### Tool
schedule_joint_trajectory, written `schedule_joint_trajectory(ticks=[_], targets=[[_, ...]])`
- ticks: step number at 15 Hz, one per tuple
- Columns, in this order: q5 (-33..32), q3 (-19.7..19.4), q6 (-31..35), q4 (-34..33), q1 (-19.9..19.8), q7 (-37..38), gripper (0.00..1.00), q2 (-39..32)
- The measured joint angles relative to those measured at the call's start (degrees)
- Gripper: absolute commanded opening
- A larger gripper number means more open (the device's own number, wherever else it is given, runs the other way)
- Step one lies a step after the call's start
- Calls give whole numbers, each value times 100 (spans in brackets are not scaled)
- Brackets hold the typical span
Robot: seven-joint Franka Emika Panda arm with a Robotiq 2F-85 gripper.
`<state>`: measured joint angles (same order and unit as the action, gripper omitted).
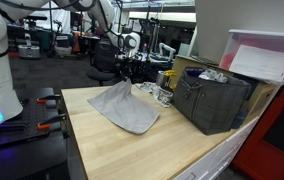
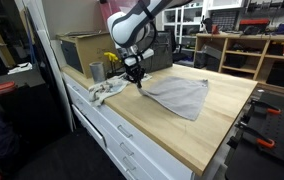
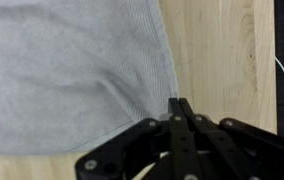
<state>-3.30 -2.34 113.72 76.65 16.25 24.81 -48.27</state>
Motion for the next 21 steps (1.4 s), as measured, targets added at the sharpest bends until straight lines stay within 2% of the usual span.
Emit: schedule_joint_trajectory(ticks=[6, 12, 16, 21], targets=[[0, 13, -112, 766, -639, -965, 0, 824], [-226, -154, -368, 1122, -1185, -1440, 0, 1107], [-665, -376, -469, 1192, -1348, -1441, 0, 1151], [-1531, -583, -555, 1224, -1345, -1436, 0, 1151]])
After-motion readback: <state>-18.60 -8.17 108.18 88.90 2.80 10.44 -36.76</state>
